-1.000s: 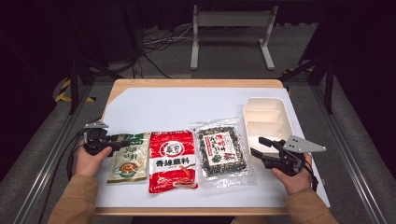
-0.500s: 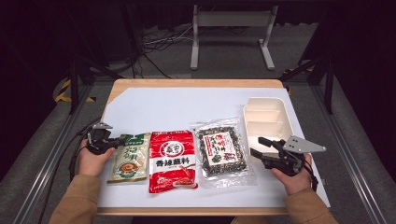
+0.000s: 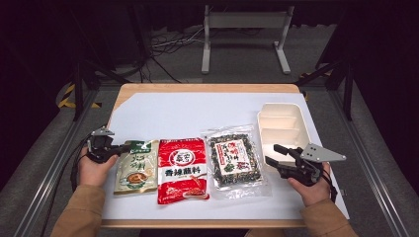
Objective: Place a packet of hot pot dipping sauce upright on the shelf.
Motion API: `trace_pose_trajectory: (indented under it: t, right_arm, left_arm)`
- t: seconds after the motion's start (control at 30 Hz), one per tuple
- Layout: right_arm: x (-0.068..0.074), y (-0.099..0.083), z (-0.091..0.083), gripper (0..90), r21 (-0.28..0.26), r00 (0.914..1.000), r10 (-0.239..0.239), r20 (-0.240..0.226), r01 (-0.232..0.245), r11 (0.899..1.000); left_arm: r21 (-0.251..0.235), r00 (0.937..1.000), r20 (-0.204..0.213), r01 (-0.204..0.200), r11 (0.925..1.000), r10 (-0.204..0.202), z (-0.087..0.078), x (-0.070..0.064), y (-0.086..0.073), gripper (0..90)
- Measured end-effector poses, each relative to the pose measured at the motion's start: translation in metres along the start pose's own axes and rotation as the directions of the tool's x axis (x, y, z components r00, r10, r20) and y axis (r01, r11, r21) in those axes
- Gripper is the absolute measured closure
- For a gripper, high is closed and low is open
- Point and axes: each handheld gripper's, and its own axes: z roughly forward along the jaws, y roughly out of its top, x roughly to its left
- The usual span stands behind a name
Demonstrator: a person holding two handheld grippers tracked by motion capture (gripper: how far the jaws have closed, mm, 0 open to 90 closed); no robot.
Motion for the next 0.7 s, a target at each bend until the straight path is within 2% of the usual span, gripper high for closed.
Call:
trace_pose_trajectory:
  t: [0.1, 0.4, 0.47, 0.5, 0.57, 0.6, 0.7]
  right_arm:
    - [0.0, 0.0, 0.0, 47.1, -0.001, 1.0, -0.001, -0.001, 0.001, 1.0]
    - [0.001, 0.002, -0.001, 50.8, -0.002, 1.0, -0.003, -0.005, 0.003, 1.0]
    - [0.001, 0.003, -0.002, 52.6, -0.004, 1.0, -0.001, -0.007, 0.001, 1.0]
    - [0.001, 0.003, -0.003, 53.6, -0.004, 1.0, -0.002, -0.009, 0.002, 1.0]
    - [0.001, 0.004, -0.003, 54.8, -0.002, 0.9999, -0.002, -0.014, 0.002, 1.0]
    - [0.001, 0.004, -0.003, 55.1, -0.001, 0.9999, -0.004, -0.016, 0.004, 1.0]
    - [0.001, 0.005, -0.003, 55.8, -0.005, 0.9997, -0.004, -0.023, 0.004, 1.0]
  left_arm:
    - [-0.02, 0.9998, 0.021, 0.005, 0.9998, -0.005, -0.012, -0.002, 0.003, 89.9]
    - [-0.112, 0.9981, 0.051, -0.028, 0.9933, 0.034, -0.048, -0.012, 0.011, 89.9]
    - [-0.123, 0.9976, 0.058, -0.031, 0.9919, 0.038, -0.052, -0.014, 0.012, 89.9]
    - [-0.135, 0.9966, 0.06, -0.048, 0.9896, 0.056, -0.058, -0.017, 0.013, 89.8]
    - [-0.144, 0.9964, 0.059, -0.053, 0.9883, 0.062, -0.061, -0.018, 0.013, 89.9]
    - [-0.165, 0.995, 0.073, -0.055, 0.9848, 0.068, -0.067, -0.022, 0.014, 89.9]
    - [-0.195, 0.9934, 0.074, -0.072, 0.9782, 0.088, -0.075, -0.027, 0.017, 89.9]
